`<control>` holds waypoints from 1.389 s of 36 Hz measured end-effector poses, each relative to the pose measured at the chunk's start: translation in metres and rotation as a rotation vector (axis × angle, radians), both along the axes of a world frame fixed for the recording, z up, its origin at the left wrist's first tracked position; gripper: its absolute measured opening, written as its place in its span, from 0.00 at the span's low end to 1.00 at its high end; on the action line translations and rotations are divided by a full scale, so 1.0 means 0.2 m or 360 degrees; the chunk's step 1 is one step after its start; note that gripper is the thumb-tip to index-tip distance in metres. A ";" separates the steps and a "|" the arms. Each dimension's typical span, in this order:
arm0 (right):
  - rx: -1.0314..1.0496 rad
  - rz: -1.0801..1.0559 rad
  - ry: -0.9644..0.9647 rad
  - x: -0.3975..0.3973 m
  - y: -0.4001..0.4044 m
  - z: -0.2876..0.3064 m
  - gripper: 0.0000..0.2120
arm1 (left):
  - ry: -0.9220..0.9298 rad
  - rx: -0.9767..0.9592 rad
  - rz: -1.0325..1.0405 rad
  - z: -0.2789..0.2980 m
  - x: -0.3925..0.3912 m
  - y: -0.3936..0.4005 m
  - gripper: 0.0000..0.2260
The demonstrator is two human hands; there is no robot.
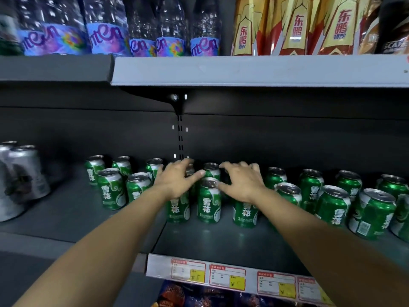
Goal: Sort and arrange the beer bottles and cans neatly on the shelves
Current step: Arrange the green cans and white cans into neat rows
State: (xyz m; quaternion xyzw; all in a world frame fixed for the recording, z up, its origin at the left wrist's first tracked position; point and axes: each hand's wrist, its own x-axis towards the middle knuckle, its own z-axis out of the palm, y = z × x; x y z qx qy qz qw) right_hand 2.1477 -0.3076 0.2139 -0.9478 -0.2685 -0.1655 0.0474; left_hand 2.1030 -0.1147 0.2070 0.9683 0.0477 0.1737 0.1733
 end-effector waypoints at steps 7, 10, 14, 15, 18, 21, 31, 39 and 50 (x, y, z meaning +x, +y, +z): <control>0.0078 0.0261 0.0037 -0.06 0.29 0.00 0.19 | -0.0161 0.0004 0.0301 -0.02 -0.10 0.39 0.17; -0.0046 0.0194 0.0147 -0.04 0.41 0.00 0.23 | -0.0089 -0.0163 0.0233 -0.04 -0.12 0.55 0.17; -0.0333 -0.0002 0.0316 -0.04 0.53 0.02 0.36 | -0.0038 -0.0476 0.0106 -0.01 -0.13 0.66 0.22; -0.0374 -0.0032 0.0346 -0.05 0.56 0.02 0.38 | -0.0019 -0.0519 0.0067 0.01 -0.13 0.67 0.23; -0.0429 -0.0092 0.0432 -0.10 0.63 0.04 0.40 | 0.0217 -0.0471 -0.0118 0.03 -0.11 0.73 0.31; -0.0468 -0.0179 0.0518 -0.12 0.69 0.04 0.40 | 0.0526 -0.0070 -0.0237 0.03 -0.08 0.78 0.36; -0.0404 -0.0312 0.0623 -0.17 0.74 0.05 0.41 | 0.0322 0.0372 -0.0201 -0.05 -0.04 0.79 0.34; -0.0539 -0.0358 0.0455 -0.17 0.78 0.05 0.44 | -0.0077 0.0217 -0.0190 -0.06 -0.11 0.86 0.35; -0.0284 0.0045 -0.0028 -0.25 1.26 0.02 0.30 | -0.0444 -0.0143 0.0138 -0.12 -0.21 1.20 0.16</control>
